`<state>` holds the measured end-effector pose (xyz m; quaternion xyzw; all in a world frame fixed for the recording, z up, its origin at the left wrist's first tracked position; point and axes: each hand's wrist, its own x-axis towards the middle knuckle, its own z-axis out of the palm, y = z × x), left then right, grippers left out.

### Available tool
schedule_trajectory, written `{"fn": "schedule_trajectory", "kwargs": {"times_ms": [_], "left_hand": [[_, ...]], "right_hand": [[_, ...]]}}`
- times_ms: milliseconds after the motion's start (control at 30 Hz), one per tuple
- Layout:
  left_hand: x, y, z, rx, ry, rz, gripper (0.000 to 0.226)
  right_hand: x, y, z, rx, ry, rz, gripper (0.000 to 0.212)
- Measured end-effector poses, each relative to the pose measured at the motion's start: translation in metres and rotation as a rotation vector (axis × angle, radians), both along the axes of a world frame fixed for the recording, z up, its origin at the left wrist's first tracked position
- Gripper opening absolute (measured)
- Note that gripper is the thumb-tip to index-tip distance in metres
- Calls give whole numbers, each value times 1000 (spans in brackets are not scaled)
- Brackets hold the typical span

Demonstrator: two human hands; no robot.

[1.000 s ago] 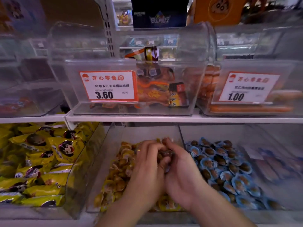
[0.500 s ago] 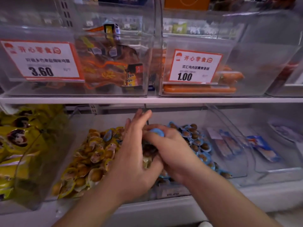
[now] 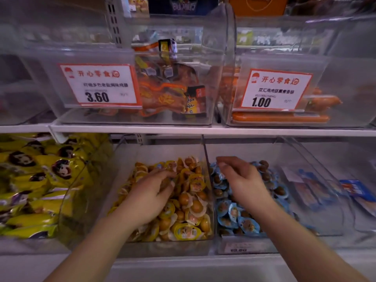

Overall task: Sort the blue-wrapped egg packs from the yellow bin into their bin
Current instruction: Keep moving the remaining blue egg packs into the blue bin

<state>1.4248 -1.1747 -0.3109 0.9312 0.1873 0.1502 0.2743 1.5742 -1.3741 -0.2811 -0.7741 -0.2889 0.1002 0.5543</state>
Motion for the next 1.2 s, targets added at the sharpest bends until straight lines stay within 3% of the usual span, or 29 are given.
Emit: {"fn": "schedule_trajectory", "kwargs": {"times_ms": [67,133,267,500,667,767,833,967,1067,1200], "left_hand": [[5,2,1,-4,34,26,32],[14,-5,1,-2,75,-25,48],[46,-28,-5,77,200,-203,76],[32,1,-1,275,262,-241,51],[5,61,13,290,460,-2,52],[23,67,20,375,558,39,45],[37,65,27,367,504,54,36],[59,53,22,213,355,-144,41],[67,37,6,156,493,-268,38],[61,49,18,91,748,-279,71]], "right_hand": [[-14,13,-11,-110,-124,158,36],[-26,24,-21,-168,-230,186,46],[-29,31,-25,-83,-144,135,42],[-28,30,-26,-114,-213,120,38],[-28,29,-29,-92,-193,143,36],[-29,28,-29,-66,-179,133,35],[-30,29,-29,-56,-177,133,35],[-32,31,-29,-25,-165,126,35],[-32,30,-29,-5,-155,130,38],[-31,31,-30,-11,-169,121,34]]}}
